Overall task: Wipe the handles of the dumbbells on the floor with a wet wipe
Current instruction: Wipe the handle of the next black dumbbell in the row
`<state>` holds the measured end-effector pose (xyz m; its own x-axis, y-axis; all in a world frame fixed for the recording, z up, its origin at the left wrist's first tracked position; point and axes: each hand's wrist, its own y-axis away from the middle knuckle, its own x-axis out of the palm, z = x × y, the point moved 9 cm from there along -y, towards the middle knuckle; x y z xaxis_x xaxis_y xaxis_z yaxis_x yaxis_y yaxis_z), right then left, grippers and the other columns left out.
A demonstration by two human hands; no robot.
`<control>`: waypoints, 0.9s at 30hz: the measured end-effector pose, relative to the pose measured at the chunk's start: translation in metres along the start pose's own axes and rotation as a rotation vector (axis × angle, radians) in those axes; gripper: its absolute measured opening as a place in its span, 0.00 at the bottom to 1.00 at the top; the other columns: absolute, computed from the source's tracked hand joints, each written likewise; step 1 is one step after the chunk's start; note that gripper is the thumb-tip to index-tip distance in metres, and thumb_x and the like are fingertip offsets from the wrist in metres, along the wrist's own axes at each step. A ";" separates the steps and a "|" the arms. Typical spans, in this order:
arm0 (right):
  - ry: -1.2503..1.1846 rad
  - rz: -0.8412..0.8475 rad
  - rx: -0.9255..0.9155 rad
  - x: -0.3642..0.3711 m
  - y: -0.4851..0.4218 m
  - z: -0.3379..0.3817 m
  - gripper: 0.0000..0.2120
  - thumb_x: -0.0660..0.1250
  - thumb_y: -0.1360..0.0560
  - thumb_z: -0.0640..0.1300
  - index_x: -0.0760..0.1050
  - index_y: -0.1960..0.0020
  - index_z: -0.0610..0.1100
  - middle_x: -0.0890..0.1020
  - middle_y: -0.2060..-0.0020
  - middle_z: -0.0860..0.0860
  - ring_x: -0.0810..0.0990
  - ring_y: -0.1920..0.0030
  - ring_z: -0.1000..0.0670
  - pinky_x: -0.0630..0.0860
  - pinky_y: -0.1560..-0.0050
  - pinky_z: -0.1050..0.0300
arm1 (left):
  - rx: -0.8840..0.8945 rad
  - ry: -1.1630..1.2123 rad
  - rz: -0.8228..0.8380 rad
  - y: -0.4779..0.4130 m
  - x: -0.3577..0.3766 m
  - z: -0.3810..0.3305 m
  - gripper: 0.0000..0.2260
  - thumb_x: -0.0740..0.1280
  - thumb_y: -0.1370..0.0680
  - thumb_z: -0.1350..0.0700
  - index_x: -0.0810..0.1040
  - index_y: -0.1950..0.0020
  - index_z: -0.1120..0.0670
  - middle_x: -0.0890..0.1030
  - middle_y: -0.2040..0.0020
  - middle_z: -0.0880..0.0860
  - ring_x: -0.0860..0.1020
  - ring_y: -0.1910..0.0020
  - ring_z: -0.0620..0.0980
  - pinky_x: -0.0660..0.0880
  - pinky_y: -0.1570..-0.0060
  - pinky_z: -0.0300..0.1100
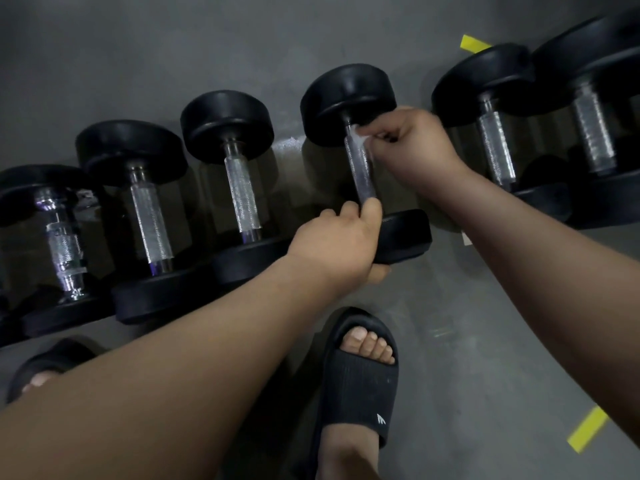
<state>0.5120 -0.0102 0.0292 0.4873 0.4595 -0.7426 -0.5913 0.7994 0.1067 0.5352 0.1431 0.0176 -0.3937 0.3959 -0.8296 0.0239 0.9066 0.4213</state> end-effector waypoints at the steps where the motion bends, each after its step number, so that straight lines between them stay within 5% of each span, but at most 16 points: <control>1: 0.003 0.015 0.004 0.000 0.003 -0.002 0.09 0.71 0.25 0.46 0.86 0.47 0.50 0.82 0.53 0.49 0.82 0.53 0.51 0.77 0.49 0.58 | -0.004 0.043 0.002 0.002 0.002 0.002 0.35 0.71 0.27 0.36 0.62 0.33 0.56 0.72 0.41 0.56 0.75 0.45 0.59 0.73 0.53 0.53; 7: 0.051 0.012 -0.074 0.000 0.004 0.009 0.10 0.69 0.25 0.47 0.86 0.46 0.50 0.80 0.55 0.50 0.80 0.54 0.52 0.76 0.49 0.59 | -0.003 0.135 -0.033 0.011 0.016 0.007 0.28 0.70 0.23 0.45 0.60 0.33 0.56 0.68 0.38 0.55 0.73 0.42 0.57 0.76 0.49 0.54; 27: 0.179 0.024 -0.254 -0.004 0.014 0.012 0.09 0.69 0.23 0.42 0.86 0.46 0.46 0.77 0.57 0.49 0.80 0.58 0.47 0.75 0.55 0.56 | -0.016 0.076 0.038 -0.001 0.015 -0.006 0.32 0.70 0.24 0.47 0.56 0.30 0.57 0.64 0.38 0.57 0.69 0.42 0.59 0.73 0.49 0.53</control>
<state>0.5098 0.0034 0.0421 0.3636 0.3834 -0.8490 -0.7538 0.6566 -0.0263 0.5232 0.1474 0.0069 -0.4615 0.4170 -0.7830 0.0260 0.8886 0.4579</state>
